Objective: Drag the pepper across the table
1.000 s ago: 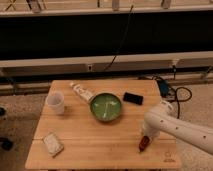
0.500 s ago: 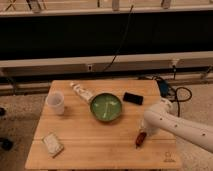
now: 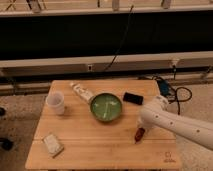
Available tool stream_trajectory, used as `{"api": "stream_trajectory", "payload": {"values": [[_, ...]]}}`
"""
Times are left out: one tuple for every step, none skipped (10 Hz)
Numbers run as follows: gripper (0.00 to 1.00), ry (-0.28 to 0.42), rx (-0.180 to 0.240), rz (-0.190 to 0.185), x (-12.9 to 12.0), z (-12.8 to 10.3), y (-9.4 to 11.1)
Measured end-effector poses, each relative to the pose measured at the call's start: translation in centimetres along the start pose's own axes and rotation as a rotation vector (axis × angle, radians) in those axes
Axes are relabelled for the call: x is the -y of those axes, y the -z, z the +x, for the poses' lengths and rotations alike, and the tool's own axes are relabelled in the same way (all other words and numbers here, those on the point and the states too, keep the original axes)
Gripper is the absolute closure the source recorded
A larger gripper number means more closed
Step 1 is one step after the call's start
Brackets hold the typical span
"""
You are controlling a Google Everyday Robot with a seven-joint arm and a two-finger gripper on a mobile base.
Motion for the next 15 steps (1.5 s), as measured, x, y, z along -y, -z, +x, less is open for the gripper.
{"api": "stream_trajectory", "payload": {"values": [[1.0,-0.004,-0.007,-0.001,0.0,0.5,-0.4],[1.0,-0.005,-0.013,0.0,0.3,1.0,-0.7],[1.0,-0.008,-0.019,0.001,0.6,1.6,-1.0],[1.0,-0.011,-0.022,0.002,0.8,2.1,-1.1],[1.0,-0.004,-0.028,0.004,1.5,2.2,-0.5],[1.0,-0.005,-0.031,0.002,1.7,2.2,0.3],[1.0,-0.008,-0.035,0.0,1.7,2.6,1.1],[1.0,-0.008,-0.04,-0.005,1.9,3.3,1.4],[1.0,-0.005,-0.044,-0.004,2.2,3.9,1.2],[1.0,0.0,-0.048,-0.008,2.5,4.7,0.4],[1.0,0.002,-0.05,-0.014,2.7,5.6,-0.8],[1.0,0.005,-0.052,-0.019,2.9,6.3,-1.7],[1.0,0.005,-0.052,-0.024,2.9,6.6,-2.2],[1.0,0.003,-0.057,-0.022,3.1,7.3,-2.9],[1.0,0.008,-0.058,-0.023,3.2,7.2,-2.7]]}}
